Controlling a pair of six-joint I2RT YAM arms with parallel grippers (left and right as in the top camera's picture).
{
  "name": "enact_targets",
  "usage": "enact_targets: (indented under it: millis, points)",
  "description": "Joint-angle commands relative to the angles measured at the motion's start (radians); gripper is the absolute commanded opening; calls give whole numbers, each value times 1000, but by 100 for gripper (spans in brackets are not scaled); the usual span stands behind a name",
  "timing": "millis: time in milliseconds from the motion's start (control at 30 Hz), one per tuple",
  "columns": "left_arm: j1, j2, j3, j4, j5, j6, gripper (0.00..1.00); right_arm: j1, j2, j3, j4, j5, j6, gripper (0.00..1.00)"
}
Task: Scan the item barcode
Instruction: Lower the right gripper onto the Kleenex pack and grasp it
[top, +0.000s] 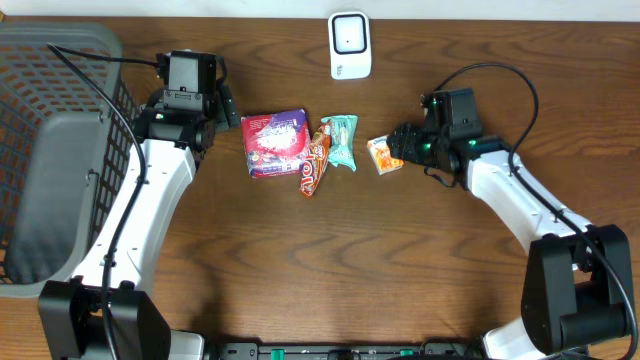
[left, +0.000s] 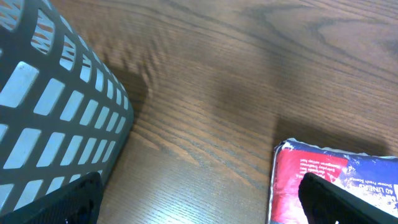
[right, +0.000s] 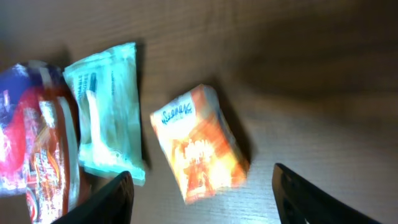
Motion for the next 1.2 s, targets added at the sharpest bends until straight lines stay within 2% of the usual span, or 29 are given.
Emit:
enact_targets:
  millis: [0,100,200,233,267,367,433,467,533,633,667,733,933,1167]
  points:
    - [2,2,6,-2,-13,13,100,-12,-5,124,-109,-25,-110,68]
    - [2,2,6,-2,-13,13,99,-24,-2,217,-246,-8,-166,72]
    - [2,2,6,-2,-13,13,100,-28,-3,249,-263,-5,-170,75]
    - [2,2,6,-2,-13,13,99,-27,-3,248,-249,-5,-159,81]
    - [2,2,6,-2,-13,13,99,-26,-2,248,-241,-5,-146,99]
    - [2,2,6,-2,-13,13,99,-14,-2,248,-227,-17,-138,99]
    - [2,2,6,-2,-13,13,99,4,-2,248,-218,-43,-195,99]
    - [2,2,6,-2,-13,13,100,17,-1,248,-216,-47,-219,97]
    - [2,2,6,-2,-13,13,99,45,-1,248,-217,-41,-255,86]
    - [2,2,6,-2,-13,13,99,101,0,246,-217,46,-261,55]
    - [2,2,6,-2,-13,13,99,120,0,244,-217,87,-261,49]
    - [2,2,6,-2,-13,13,99,161,4,241,-212,185,-261,43]
    - [2,2,6,-2,-13,13,99,277,78,240,-176,466,-262,49]
    - [2,2,6,-2,-13,13,100,344,215,240,-167,550,-262,52]
